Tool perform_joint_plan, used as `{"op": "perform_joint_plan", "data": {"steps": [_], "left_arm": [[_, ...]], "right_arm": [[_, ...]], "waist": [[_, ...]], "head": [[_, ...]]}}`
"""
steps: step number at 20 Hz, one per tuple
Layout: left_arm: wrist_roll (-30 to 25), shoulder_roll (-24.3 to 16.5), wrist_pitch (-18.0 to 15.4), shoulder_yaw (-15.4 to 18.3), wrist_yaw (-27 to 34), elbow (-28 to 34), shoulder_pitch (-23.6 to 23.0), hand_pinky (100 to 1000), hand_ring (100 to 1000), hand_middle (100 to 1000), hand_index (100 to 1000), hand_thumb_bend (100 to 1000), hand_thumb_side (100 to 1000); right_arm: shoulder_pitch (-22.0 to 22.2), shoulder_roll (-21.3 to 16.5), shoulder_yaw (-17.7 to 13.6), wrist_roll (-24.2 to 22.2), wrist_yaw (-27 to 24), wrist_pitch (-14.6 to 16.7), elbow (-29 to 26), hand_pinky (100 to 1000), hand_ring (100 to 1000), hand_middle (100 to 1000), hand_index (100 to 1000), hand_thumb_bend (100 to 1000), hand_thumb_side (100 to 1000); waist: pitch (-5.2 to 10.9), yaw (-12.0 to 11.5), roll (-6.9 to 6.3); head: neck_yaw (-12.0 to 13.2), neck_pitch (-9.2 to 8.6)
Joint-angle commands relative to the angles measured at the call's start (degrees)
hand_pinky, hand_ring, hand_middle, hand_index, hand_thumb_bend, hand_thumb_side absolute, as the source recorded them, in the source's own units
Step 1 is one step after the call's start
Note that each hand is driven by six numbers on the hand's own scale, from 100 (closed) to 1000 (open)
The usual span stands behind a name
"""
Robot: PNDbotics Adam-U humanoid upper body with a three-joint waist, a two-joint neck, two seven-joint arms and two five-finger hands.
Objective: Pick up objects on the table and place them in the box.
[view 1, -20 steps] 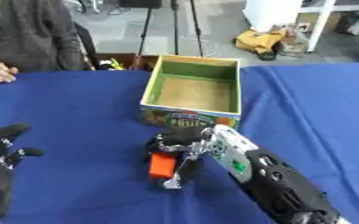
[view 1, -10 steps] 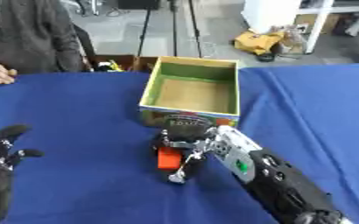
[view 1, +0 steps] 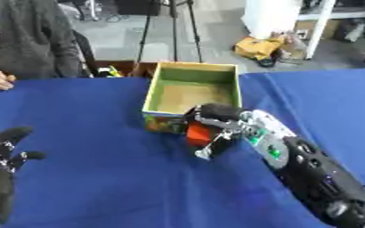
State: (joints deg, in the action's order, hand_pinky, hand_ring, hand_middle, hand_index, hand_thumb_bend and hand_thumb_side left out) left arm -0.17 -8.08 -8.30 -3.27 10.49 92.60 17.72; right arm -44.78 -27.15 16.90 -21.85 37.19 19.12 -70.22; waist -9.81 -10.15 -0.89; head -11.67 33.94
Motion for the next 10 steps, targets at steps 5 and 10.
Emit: {"op": "perform_joint_plan", "data": {"steps": [5, 10], "left_arm": [[-0.74, -0.70, 0.10, -0.65, -0.14, 1.16, 1.47, 542, 903, 686, 719, 733, 798], [-1.94, 0.00, 0.31, -1.83, 0.10, 1.32, 2.96, 541, 902, 686, 718, 736, 798]], "right_arm": [[-4.80, -5.89, -4.42, 2.84, -2.61, -4.14, 0.48, 100, 437, 631, 768, 100, 115], [-5.51, -6.75, -5.29, 3.44, -0.41, -3.43, 5.20, 100, 454, 647, 776, 100, 130]], "waist": [[0.02, -3.15, 0.22], [-1.21, -7.80, 0.67]], "head": [[-1.72, -2.07], [-4.94, -4.00]]}}
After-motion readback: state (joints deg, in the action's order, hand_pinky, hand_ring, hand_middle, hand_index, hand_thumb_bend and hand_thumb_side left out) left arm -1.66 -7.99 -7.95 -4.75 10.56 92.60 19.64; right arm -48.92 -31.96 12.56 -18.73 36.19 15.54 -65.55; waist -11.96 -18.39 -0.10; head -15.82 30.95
